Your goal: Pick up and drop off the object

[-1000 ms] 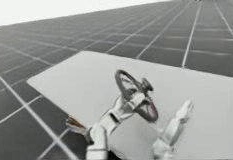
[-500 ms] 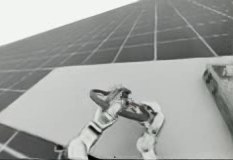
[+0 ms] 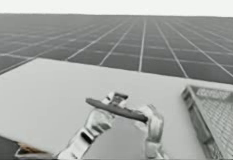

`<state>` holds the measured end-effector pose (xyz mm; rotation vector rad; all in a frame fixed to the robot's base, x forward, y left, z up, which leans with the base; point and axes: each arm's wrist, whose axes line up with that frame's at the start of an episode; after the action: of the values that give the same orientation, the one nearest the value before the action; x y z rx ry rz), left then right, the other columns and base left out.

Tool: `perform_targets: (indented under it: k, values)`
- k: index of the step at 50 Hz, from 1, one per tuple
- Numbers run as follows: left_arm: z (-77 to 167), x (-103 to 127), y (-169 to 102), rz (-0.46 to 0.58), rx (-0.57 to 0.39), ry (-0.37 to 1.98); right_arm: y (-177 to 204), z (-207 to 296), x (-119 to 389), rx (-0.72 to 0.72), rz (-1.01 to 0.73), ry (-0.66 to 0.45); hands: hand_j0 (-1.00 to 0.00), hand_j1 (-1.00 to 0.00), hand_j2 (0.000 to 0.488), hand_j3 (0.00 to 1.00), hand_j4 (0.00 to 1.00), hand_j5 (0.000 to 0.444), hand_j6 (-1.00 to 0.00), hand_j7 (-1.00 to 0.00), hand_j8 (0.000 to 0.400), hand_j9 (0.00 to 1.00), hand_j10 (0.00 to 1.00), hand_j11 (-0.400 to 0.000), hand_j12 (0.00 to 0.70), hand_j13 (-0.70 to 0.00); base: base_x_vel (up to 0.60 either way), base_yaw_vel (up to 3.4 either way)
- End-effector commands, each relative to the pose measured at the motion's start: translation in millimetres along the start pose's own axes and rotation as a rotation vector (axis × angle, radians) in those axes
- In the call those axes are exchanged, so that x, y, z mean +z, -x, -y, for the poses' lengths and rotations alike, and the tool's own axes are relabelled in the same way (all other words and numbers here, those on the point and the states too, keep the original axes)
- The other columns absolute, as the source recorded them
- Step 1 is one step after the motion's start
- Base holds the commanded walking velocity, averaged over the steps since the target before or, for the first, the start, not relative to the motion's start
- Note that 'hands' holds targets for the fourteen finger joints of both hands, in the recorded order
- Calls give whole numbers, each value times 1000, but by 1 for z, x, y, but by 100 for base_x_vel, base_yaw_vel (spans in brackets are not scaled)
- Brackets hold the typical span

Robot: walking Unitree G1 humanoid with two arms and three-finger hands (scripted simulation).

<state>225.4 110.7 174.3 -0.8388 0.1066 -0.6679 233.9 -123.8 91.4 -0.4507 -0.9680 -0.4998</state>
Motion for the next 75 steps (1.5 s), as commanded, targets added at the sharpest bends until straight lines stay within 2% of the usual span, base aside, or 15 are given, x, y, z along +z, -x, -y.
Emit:
perform_targets:
  k: [1, 3, 4, 5, 6, 22, 36, 56, 75]
  values:
    - [-61, -50, 58, -216, 466, 6, -7, 13, 12, -115, 99, -349, 0, 0, 0, 1000, 1000, 0, 0, 0, 0, 1000, 1000, -400, 0, -700, 0, 0]
    - [-58, -45, 55, -207, 459, 5, 3, 27, -5, -105, 75, -495, 0, 0, 0, 1000, 1000, 0, 0, 0, 0, 1000, 1000, -400, 0, -700, 0, 0]
    - [-65, -48, 59, -211, 455, 16, 5, 31, -2, -94, 40, -529, 0, 0, 0, 1000, 1000, 0, 0, 0, 0, 1000, 1000, -400, 0, -700, 0, 0]
    - [-55, -53, 62, -193, 443, 9, 8, 29, 2, -76, 26, -540, 0, 0, 0, 1000, 1000, 0, 0, 0, 0, 1000, 1000, -400, 0, -700, 0, 0]
    - [-58, -47, 67, -204, 453, 10, -80, -77, -97, -60, -1138, -819, 0, 0, 0, 1000, 1000, 0, 0, 0, 0, 1000, 1000, -400, 0, -700, 9, 556]
    - [-58, -47, 67, -204, 453, 10, -80, -77, -97, -60, -1138, -819, 0, 0, 0, 1000, 1000, 0, 0, 0, 0, 1000, 1000, -400, 0, -700, 9, 535]
    - [-58, -47, 67, -204, 453, 10, -80, -77, -97, -60, -1138, -819, 0, 0, 0, 1000, 1000, 0, 0, 0, 0, 1000, 1000, -400, 0, -700, 13, 381]
    - [-58, -47, 67, -204, 453, 10, -80, -77, -97, -60, -1138, -819, 0, 0, 0, 1000, 1000, 0, 0, 0, 0, 1000, 1000, -400, 0, -700, 18, 234]
    - [-58, -47, 67, -204, 453, 10, -80, -77, -97, -60, -1138, -819, 0, 0, 0, 1000, 1000, 0, 0, 0, 0, 1000, 1000, -400, 0, -700, 28, 121]
